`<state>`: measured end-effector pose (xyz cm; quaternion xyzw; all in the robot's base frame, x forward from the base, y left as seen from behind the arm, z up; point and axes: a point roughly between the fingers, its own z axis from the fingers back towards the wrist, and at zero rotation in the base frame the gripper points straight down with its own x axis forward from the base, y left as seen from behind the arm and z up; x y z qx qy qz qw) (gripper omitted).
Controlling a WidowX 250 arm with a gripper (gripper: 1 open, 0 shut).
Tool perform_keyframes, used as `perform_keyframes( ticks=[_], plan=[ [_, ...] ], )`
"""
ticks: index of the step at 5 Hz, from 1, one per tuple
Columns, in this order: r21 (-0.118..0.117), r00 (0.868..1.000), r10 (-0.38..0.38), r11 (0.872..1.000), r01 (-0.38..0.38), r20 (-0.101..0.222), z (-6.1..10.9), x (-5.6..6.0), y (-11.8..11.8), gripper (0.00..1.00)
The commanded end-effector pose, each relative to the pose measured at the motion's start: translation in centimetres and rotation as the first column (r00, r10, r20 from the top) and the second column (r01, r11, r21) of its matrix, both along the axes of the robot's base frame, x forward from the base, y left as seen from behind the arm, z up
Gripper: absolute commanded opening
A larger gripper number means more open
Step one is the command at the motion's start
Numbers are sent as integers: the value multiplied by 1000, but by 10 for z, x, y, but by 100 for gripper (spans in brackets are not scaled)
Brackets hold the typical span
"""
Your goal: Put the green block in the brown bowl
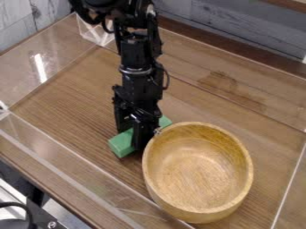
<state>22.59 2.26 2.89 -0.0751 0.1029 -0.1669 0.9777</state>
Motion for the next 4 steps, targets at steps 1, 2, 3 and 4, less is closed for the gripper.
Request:
perform_keyframes(
  ticks=[1, 2, 3, 4],
  plan=[
    [22, 997, 24, 999, -25, 68, 26, 11, 4, 0],
    [32, 996, 54, 998, -56, 73, 37, 11, 5, 0],
    [42, 989, 123, 991, -127, 83, 56, 12, 6, 0],
    [50, 972, 208, 975, -214, 106, 84, 13, 6, 0]
  ],
)
